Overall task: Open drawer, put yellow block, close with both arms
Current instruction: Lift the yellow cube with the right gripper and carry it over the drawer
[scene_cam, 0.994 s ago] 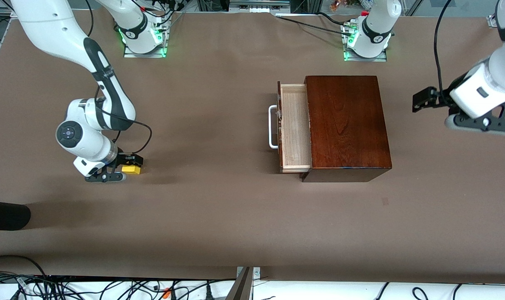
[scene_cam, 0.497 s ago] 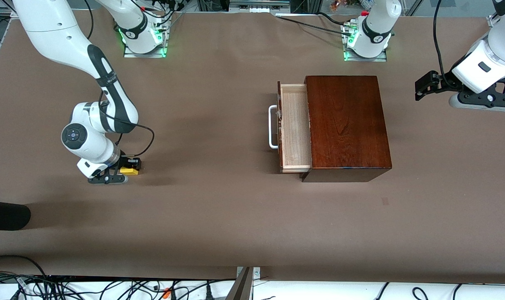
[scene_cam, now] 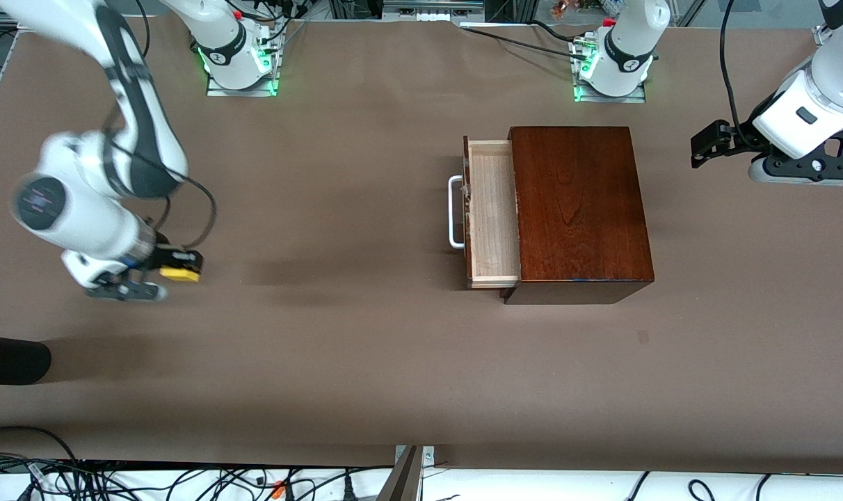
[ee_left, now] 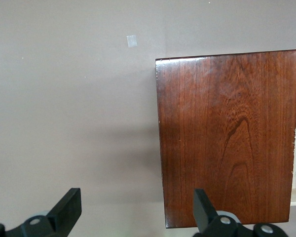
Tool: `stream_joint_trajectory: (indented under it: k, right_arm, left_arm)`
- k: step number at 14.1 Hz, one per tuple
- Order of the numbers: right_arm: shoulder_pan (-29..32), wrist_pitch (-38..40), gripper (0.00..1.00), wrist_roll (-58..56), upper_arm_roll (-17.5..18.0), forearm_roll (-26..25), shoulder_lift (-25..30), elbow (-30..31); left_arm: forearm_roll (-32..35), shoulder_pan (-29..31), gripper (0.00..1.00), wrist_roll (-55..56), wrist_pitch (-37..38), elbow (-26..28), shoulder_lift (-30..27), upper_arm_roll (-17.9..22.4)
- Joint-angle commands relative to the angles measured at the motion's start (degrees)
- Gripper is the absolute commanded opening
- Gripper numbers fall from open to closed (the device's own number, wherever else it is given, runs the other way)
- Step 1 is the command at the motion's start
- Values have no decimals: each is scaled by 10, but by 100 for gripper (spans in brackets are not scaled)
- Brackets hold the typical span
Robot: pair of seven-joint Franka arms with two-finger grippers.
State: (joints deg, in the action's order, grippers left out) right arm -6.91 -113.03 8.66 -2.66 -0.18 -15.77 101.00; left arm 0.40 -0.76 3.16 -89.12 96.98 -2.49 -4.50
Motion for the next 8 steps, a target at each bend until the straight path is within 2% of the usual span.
stream_joint_trajectory:
  k: [1, 3, 5, 8]
  right_arm:
    - [-6, 159, 0, 81, 6, 10, 42, -56]
    - [-8, 239, 0, 169, 40, 10, 49, -107]
    - [-10, 283, 0, 291, 83, 12, 50, -146]
    - [-10, 285, 0, 494, 165, 29, 49, -157]
  left_arm:
    - [-8, -1, 100, 8, 14, -13, 3, 2]
    - [-8, -1, 100, 12, 26, -14, 3, 3]
    - [-8, 0, 100, 12, 26, -14, 4, 3]
    - [-8, 0, 100, 10, 27, -14, 3, 3]
